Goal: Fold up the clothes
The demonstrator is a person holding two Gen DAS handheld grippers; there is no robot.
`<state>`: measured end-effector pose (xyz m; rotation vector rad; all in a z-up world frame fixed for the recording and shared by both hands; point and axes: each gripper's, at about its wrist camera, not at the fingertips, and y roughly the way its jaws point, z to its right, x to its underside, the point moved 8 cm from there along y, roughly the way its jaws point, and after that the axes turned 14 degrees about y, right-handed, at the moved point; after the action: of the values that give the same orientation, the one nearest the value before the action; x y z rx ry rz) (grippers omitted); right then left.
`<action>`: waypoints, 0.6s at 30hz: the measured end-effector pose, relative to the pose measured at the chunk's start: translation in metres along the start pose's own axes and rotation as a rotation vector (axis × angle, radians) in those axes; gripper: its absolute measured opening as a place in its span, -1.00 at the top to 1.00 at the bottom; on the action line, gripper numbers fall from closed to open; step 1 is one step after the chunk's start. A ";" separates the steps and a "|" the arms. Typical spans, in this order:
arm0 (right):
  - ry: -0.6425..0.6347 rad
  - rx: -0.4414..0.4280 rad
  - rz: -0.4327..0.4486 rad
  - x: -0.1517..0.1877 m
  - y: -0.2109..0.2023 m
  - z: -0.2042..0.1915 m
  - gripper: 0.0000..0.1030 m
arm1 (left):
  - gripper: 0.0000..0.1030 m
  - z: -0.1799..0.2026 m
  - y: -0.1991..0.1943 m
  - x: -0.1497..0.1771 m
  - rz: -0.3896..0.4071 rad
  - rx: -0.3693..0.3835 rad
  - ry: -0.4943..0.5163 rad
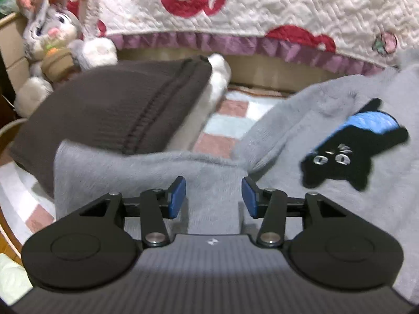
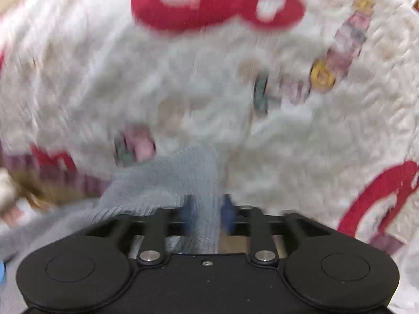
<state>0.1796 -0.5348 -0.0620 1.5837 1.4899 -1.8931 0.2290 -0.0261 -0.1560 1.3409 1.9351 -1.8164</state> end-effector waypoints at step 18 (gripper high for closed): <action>0.119 -0.386 -0.635 0.258 -0.217 -0.032 -0.22 | 0.05 0.101 -0.034 0.017 -0.102 0.264 0.054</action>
<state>-0.0560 -0.3123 -0.1605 1.1418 2.4516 -1.6351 0.1518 -0.1001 -0.1675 1.4014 1.8733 -2.1696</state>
